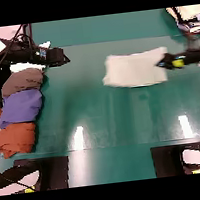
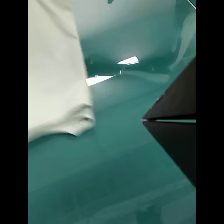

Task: Fold the shirts.

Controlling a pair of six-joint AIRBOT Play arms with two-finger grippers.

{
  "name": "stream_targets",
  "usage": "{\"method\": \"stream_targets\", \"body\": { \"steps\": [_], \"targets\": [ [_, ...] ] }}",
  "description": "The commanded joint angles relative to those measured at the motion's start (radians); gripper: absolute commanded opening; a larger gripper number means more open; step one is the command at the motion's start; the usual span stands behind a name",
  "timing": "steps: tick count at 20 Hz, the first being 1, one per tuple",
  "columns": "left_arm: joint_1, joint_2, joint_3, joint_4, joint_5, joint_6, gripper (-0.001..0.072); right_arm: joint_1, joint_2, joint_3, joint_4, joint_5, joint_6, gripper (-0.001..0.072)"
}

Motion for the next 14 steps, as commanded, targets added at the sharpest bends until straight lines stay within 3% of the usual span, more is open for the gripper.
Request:
{"method": "stream_targets", "body": {
  "steps": [1,6,12,13,14],
  "targets": [
    [-0.032,0.000,0.000,0.001,0.027,-0.001,0.0024,-0.334,0.150,-0.146,-0.022,-0.075,0.007,0.0020],
    [-0.032,0.000,0.000,0.000,0.031,-0.002,0.0023,-0.640,0.224,-0.299,-0.022,-0.115,0.008,0.0020],
    [-0.032,0.000,0.000,0.000,0.028,-0.002,0.0024,-0.711,0.235,-0.359,-0.037,-0.105,0.025,0.0035],
    [-0.032,0.000,0.000,0.000,0.026,-0.001,0.0024,-0.711,0.235,-0.346,-0.073,-0.085,0.024,0.0165],
    [-0.032,0.000,0.000,0.000,0.025,-0.001,0.0024,-0.711,0.235,-0.328,-0.130,-0.061,0.024,0.0356]
  ]
}}
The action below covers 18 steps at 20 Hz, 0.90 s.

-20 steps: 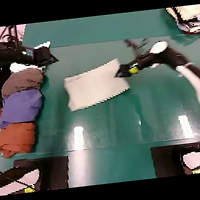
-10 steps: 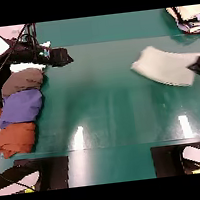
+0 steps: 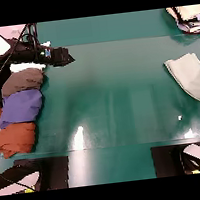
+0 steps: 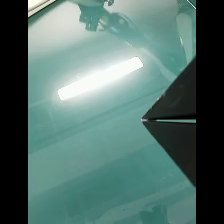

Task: Fold the shirts.

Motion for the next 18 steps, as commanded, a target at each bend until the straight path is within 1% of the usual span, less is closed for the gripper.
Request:
{"method": "stream_targets", "body": {
  "steps": [1,3,4,5,7,10,12,14,15,16,18],
  "targets": [
    [0.000,0.000,0.000,0.000,-0.003,0.002,0.0024,-0.020,0.004,0.032,-0.145,0.062,0.001,0.0477],
    [0.000,0.000,0.000,0.000,-0.003,0.002,0.0024,-0.042,0.005,0.101,-0.296,0.127,0.005,0.0490],
    [0.000,0.000,0.000,0.001,-0.004,0.002,0.0024,-0.060,0.005,0.139,-0.337,0.155,0.027,0.0489],
    [0.000,0.000,0.000,0.000,-0.005,0.002,0.0024,-0.077,0.005,0.179,-0.332,0.175,0.037,0.0489],
    [0.000,0.000,0.000,0.000,-0.005,0.002,0.0024,-0.081,0.005,0.246,-0.269,0.206,0.035,0.0488],
    [0.000,0.000,0.000,0.000,0.001,0.002,0.0024,0.015,0.007,0.300,-0.109,0.233,0.035,0.0486],
    [0.000,0.000,0.000,-0.004,-0.011,0.001,0.0024,0.140,0.006,0.316,-0.039,0.266,0.035,0.0486],
    [0.000,0.000,0.000,-0.010,-0.002,0.002,0.0025,0.303,0.006,0.317,-0.041,0.275,0.035,0.0484],
    [0.000,0.000,0.000,-0.010,0.005,0.002,0.0024,0.374,0.006,0.317,-0.045,0.275,0.035,0.0463],
    [0.000,0.000,0.000,-0.010,0.011,0.002,0.0024,0.449,0.006,0.317,-0.048,0.272,0.035,0.0378],
    [0.000,0.000,0.000,-0.010,0.010,0.002,0.0024,0.574,0.006,0.317,-0.048,0.275,0.035,0.0134]
  ]
}}
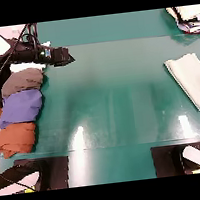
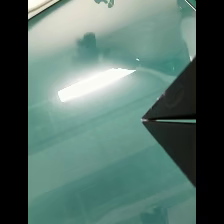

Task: Fold the shirts.

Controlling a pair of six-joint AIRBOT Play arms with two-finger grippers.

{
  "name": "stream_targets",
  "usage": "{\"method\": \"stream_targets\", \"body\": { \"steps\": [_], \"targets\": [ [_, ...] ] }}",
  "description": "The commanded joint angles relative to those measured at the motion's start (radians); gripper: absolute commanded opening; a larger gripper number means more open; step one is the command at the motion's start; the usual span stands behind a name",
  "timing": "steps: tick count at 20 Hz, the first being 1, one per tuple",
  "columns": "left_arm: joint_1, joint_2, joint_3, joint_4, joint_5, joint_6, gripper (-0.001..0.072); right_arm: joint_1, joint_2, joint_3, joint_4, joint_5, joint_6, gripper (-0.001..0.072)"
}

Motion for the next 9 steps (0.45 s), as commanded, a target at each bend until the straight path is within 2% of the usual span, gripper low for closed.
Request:
{"method": "stream_targets", "body": {
  "steps": [1,5,9],
  "targets": [
    [0.000,0.000,0.000,-0.002,0.008,0.000,0.0024,0.230,0.000,0.006,0.014,0.011,-0.004,0.0018],
    [0.000,0.000,0.000,-0.002,0.008,0.000,0.0024,0.381,0.000,0.006,0.013,0.003,-0.027,0.0020],
    [0.000,0.000,0.000,-0.002,0.008,0.000,0.0024,0.423,0.000,0.006,0.013,0.000,-0.027,0.0020]
  ]
}}
